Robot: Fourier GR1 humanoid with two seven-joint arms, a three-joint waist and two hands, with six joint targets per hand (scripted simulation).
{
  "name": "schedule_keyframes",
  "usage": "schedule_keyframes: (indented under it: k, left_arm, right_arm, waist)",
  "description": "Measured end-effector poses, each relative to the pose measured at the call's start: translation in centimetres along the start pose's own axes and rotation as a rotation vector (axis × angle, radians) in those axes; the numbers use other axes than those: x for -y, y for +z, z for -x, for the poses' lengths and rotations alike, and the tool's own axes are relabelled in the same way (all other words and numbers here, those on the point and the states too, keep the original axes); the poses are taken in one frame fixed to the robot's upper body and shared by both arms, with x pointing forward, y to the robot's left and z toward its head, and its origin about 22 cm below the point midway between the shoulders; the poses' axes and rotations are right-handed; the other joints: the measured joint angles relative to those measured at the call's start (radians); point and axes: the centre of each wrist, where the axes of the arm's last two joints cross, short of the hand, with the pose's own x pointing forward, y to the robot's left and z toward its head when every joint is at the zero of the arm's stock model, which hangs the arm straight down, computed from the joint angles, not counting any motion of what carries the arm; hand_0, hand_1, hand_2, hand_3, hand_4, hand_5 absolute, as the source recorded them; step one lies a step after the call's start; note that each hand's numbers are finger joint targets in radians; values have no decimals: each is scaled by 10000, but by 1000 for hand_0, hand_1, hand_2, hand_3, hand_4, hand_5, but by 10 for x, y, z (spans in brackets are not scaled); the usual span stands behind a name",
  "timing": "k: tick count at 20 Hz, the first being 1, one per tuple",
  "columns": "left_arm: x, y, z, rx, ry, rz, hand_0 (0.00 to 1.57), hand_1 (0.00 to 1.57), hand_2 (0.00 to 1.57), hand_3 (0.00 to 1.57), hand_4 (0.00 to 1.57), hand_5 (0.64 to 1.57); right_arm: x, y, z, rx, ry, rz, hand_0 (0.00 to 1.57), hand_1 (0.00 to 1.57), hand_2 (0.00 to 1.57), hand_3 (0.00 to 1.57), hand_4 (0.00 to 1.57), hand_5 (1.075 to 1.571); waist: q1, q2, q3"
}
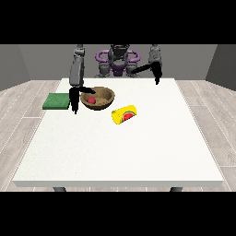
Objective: Pick the cup and pour the ball into the bowl, then pick the bowl and place it on the pad
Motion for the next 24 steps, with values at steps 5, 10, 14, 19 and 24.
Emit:
schedule_keyframes:
  k: [5,10,14,19,24]
  left_arm:
    - [-6,8,15,-592,4,2,0,0,0,0,0,1564]
    - [-16,17,27,-878,108,-29,0,0,0,0,0,1565]
    - [-26,16,27,-757,139,-95,0,0,0,0,0,1567]
    - [-27,13,23,-593,225,39,0,0,0,0,0,1569]
    - [-40,18,33,-983,326,-55,0,0,0,0,0,1570]
  right_arm:
    - [-26,-7,5,-841,-156,44,0,0,0,0,347,1546]
    - [-49,-5,17,-1352,-258,-71,0,0,0,0,354,1546]
    - [-48,0,23,-1565,262,291,1571,1571,1571,1571,960,1556]
    - [-36,0,20,-1952,1684,875,1571,1571,1571,1571,1034,1551]
    - [-39,-9,13,-3168,2395,1362,1571,1571,1571,1571,1019,1554]
  waist:
    - [-78,-518,87]
    - [-221,-732,160]
    - [-134,-686,73]
    - [79,-774,-39]
    - [19,-1035,94]
